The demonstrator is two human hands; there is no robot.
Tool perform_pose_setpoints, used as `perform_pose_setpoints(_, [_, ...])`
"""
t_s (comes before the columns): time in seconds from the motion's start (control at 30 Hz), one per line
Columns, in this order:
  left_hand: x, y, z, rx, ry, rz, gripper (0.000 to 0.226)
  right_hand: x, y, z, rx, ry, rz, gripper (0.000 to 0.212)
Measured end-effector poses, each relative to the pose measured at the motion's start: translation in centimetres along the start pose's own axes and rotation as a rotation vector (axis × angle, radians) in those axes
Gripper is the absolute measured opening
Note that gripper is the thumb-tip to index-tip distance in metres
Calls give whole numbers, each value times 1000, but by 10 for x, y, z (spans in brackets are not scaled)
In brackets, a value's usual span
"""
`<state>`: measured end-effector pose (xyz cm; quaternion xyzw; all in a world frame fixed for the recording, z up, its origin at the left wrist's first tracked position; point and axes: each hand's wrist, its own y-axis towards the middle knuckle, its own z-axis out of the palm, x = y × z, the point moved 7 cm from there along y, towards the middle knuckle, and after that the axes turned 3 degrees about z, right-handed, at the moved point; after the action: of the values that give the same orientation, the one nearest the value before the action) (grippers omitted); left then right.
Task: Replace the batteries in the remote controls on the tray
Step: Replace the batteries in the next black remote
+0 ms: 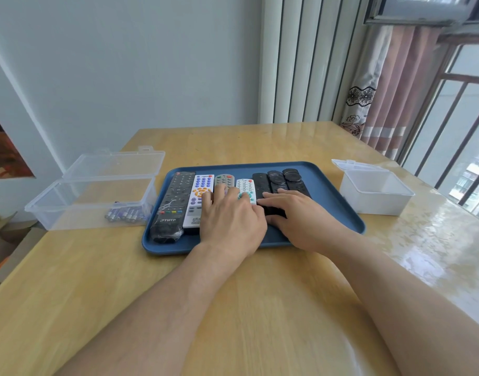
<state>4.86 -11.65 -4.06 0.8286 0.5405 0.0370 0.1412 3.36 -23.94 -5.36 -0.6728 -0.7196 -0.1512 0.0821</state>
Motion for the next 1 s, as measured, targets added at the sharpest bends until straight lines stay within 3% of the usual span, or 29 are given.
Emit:
perform_pose_setpoints(0.1, [6,3,5,28,18,9,47,1,-1,-3,0,-20,3,45])
perform_pose_setpoints(0.67, [20,7,9,-18,-81,-34,46,25,-27,-29,105,-147,37,49])
perform_pose_setpoints(0.83, [25,6,8,17,-103,-13,44,32,-25,-41,-136,-173,35,36])
perform_pose_setpoints(1.0, [28,7,6,11,-141,-41,41,28,-28,-25,-57,-267,187,60])
